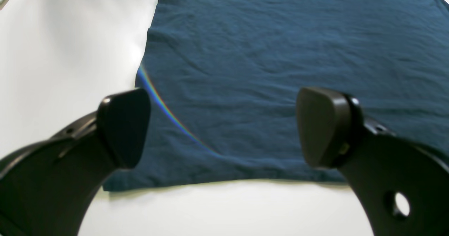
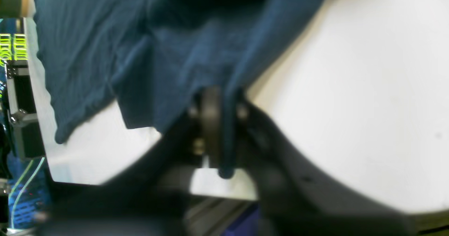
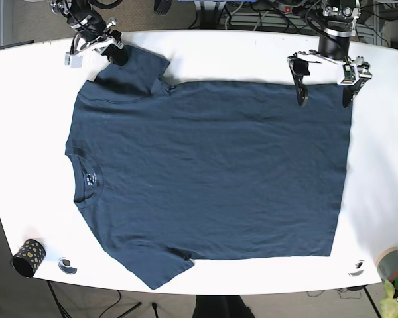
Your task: Fold the T-shirt properly
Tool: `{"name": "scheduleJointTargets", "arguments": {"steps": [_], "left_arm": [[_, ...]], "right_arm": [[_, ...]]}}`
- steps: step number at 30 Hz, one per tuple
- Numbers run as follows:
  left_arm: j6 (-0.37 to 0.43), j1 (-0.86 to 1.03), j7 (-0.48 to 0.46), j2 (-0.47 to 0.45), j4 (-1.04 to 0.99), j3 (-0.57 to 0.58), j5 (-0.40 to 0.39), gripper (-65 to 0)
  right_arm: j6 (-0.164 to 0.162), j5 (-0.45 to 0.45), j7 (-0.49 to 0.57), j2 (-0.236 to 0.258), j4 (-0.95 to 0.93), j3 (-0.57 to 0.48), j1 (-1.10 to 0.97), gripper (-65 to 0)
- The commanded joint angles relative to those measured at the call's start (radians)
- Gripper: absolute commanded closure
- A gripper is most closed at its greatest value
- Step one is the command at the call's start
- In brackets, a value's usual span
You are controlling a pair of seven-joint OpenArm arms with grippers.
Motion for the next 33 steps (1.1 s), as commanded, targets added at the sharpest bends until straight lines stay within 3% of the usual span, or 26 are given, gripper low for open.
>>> {"name": "scheduleJointTargets", "arguments": {"steps": [1, 4, 8, 11, 16, 19, 23, 25, 33], "left_arm": [[0.001, 0.009, -0.030, -0.007, 0.017, -0.005, -0.008, -61.9], [0.001, 0.010, -0.030, -0.007, 0.017, -0.005, -0.030, -61.9], [0.001, 0.015, -0.025, -0.027, 0.017, -0.005, -0.122, -62.1], [0.001, 0.012, 0.021, -0.053, 0.018, -0.004, -0.149, -61.9], [0.001, 0.007, 0.047, -0.052, 0.018, 0.003, -0.074, -61.9], [0.001, 0.007, 0.046, -0.047, 0.018, 0.003, -0.017, -61.9], [0.001, 0.009, 0.046, -0.036, 0.018, -0.002, -0.011, -61.9], [0.001, 0.009, 0.046, -0.038, 0.018, -0.002, -0.011, -61.9], [0.001, 0.010, 0.047, -0.036, 0.018, 0.003, -0.013, -61.9]], "right_arm": [[-0.009, -0.020, -0.017, 0.005, -0.018, 0.005, -0.010, 0.0], [-0.009, -0.020, -0.017, 0.005, -0.029, 0.005, -0.010, 0.0], [-0.009, -0.020, -0.017, 0.005, -0.029, 0.005, -0.013, 0.0], [-0.009, -0.020, -0.017, 0.005, -0.029, 0.005, -0.013, 0.0], [-0.010, -0.020, -0.015, 0.007, -0.015, 0.009, -0.016, 0.0], [-0.010, -0.064, -0.015, 0.016, 0.028, 0.011, -0.018, 0.0], [-0.009, -0.141, -0.014, -0.022, 0.129, 0.020, -0.044, -23.0], [-0.003, -0.146, -0.014, -0.042, 0.169, 0.046, -0.051, -30.1], [-0.001, -0.152, -0.021, -0.070, 0.220, 0.062, -0.068, -32.2]]}}
